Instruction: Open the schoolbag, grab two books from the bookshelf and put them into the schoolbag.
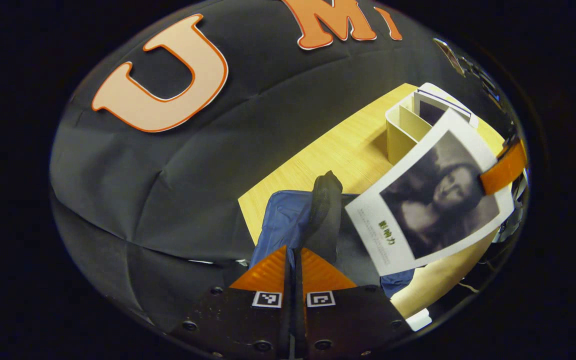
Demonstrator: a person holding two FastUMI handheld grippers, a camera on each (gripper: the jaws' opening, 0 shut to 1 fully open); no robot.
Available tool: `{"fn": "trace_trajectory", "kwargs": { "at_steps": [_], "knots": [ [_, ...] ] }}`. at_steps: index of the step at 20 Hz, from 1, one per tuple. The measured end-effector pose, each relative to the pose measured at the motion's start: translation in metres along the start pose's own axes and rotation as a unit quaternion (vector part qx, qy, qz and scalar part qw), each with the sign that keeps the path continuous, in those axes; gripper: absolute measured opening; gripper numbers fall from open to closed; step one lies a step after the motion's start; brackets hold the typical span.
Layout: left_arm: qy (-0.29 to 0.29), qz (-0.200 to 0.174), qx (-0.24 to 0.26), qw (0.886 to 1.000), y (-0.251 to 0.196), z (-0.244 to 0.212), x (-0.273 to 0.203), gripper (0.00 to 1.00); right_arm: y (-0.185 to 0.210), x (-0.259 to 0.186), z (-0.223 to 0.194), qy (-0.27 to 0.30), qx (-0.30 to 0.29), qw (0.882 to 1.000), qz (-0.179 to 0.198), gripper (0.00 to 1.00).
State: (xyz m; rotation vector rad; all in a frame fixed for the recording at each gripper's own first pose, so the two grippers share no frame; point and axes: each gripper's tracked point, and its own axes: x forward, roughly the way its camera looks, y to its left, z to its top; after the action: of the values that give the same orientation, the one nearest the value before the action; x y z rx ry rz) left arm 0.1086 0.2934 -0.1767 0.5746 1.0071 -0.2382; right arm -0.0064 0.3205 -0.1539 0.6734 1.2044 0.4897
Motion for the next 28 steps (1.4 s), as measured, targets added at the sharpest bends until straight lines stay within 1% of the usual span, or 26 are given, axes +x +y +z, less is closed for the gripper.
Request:
{"fn": "trace_trajectory", "kwargs": {
  "at_steps": [1, 3, 6, 9, 10, 13, 18, 22, 23, 24, 25, 26, 27, 28],
  "knots": [
    [-0.005, 0.000, -0.002, 1.000, 0.000, 0.001, -0.001, 0.04, 0.000, 0.013, 0.001, -0.017, 0.006, 1.000, -0.003, 0.26],
    [-0.011, -0.005, -0.008, 1.000, -0.005, 0.002, -0.004, 0.04, 0.001, 0.041, -0.001, -0.028, 0.020, 0.999, -0.005, 0.26],
    [-0.019, -0.012, -0.012, 1.000, -0.016, 0.001, -0.006, 0.04, 0.006, 0.079, -0.009, -0.027, 0.065, 0.997, 0.009, 0.26],
    [-0.021, -0.014, 0.000, 1.000, -0.022, -0.002, -0.007, 0.04, 0.012, 0.109, -0.017, -0.024, 0.082, 0.996, 0.020, 0.26],
    [-0.024, -0.024, -0.003, 0.999, -0.028, -0.002, -0.007, 0.04, 0.012, 0.118, -0.021, -0.024, 0.089, 0.995, 0.022, 0.26],
    [-0.033, -0.041, 0.014, 0.998, -0.044, -0.002, -0.011, 0.04, 0.016, 0.148, -0.027, -0.021, 0.110, 0.993, 0.037, 0.26],
    [-0.041, -0.043, 0.047, 0.997, -0.053, -0.008, -0.008, 0.04, 0.017, 0.185, -0.019, -0.037, 0.123, 0.990, 0.061, 0.25],
    [-0.039, -0.047, 0.044, 0.997, -0.057, -0.018, -0.003, 0.04, 0.017, 0.211, -0.014, -0.042, 0.142, 0.986, 0.080, 0.27],
    [-0.036, -0.047, 0.039, 0.997, -0.058, -0.021, -0.001, 0.04, 0.020, 0.219, -0.013, -0.038, 0.151, 0.984, 0.091, 0.18],
    [-0.034, -0.049, 0.035, 0.998, -0.060, -0.022, 0.000, 0.04, 0.021, 0.219, -0.015, -0.031, 0.161, 0.981, 0.100, 0.30],
    [-0.031, -0.050, 0.031, 0.998, -0.064, -0.024, -0.001, 0.04, 0.018, 0.226, -0.019, -0.021, 0.167, 0.981, 0.091, 0.33],
    [-0.026, -0.052, 0.025, 0.998, -0.066, -0.024, -0.001, 0.04, 0.016, 0.235, -0.027, 0.002, 0.166, 0.983, 0.075, 0.19],
    [-0.022, -0.050, 0.016, 0.998, -0.063, -0.025, 0.000, 0.04, 0.016, 0.233, -0.033, 0.019, 0.162, 0.984, 0.065, 0.39],
    [-0.020, -0.048, 0.009, 0.999, -0.059, -0.026, 0.002, 0.04, 0.013, 0.233, -0.041, 0.035, 0.160, 0.985, 0.052, 0.42]
  ]
}}
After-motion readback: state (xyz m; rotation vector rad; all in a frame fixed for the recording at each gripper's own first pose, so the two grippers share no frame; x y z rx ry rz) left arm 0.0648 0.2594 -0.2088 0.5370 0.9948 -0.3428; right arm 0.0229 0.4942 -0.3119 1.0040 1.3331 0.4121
